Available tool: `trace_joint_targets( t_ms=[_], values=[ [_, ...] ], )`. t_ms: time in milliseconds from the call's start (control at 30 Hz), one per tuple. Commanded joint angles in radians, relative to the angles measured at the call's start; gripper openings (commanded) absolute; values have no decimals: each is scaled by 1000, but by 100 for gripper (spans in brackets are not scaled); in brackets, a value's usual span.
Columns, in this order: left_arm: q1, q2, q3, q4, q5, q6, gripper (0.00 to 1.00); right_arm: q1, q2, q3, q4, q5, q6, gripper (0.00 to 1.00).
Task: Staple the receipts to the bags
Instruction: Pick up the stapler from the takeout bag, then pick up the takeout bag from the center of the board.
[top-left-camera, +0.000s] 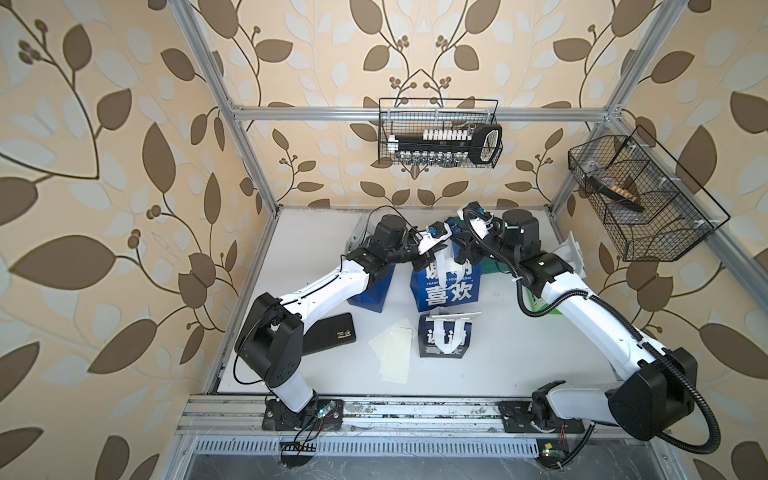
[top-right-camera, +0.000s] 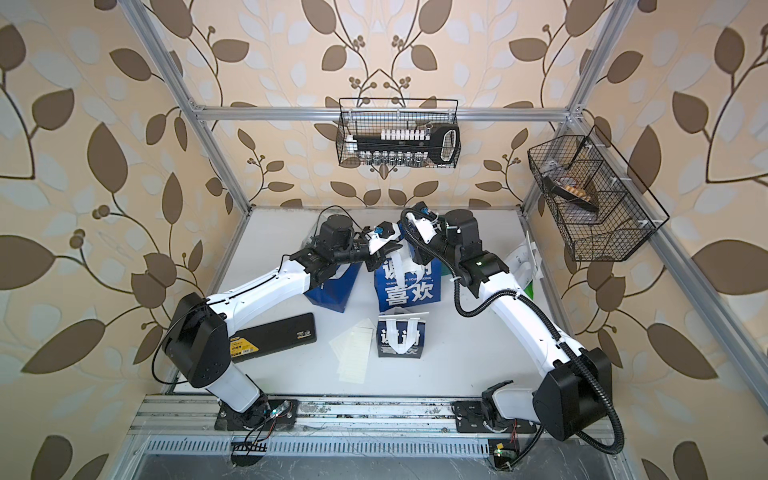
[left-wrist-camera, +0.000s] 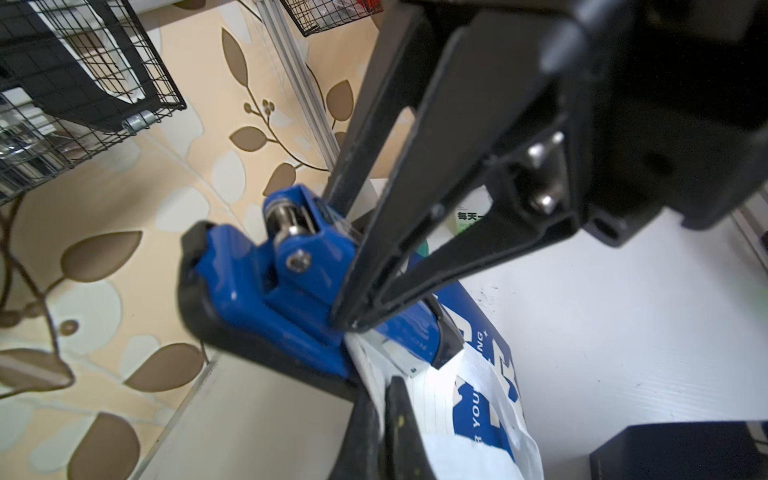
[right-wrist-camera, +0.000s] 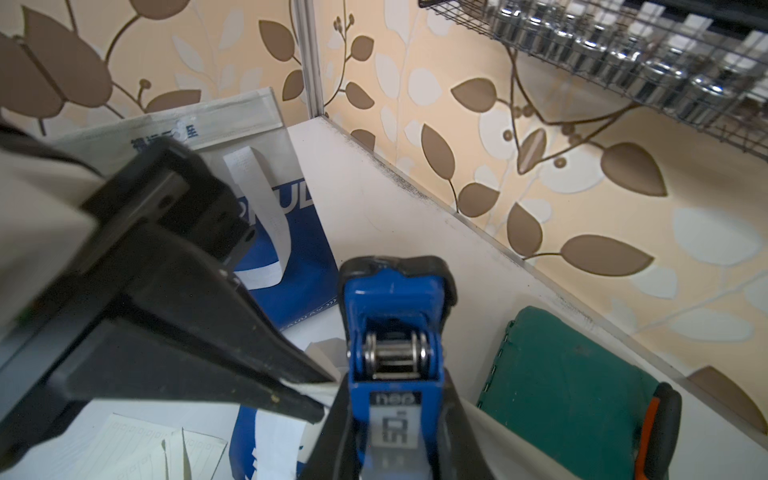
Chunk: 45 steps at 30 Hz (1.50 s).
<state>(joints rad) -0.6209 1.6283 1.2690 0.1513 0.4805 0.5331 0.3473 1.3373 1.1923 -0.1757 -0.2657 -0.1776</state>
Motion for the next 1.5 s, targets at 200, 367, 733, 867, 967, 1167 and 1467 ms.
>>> trace_joint_targets(
  t_ms=[200,367,733,867,967,1167,1467],
  values=[
    [-28,-10,-8,156,-38,-5,0,-113,-29,204,74,86,278,0],
    [-19,-11,-17,183,-102,-55,0,-131,-87,181,167,246,345,0],
    [26,-136,-9,182,-175,-147,0,-166,-96,178,124,518,353,0],
    [50,-137,6,239,-211,-220,0,-166,-92,143,136,511,369,0],
    [63,-107,40,283,-252,-240,0,-166,-97,118,138,501,382,0],
    [93,-30,116,357,-356,-201,0,-166,-123,44,174,429,438,0],
    [154,132,200,469,-481,-118,0,-160,-121,0,212,336,440,0]
  ],
)
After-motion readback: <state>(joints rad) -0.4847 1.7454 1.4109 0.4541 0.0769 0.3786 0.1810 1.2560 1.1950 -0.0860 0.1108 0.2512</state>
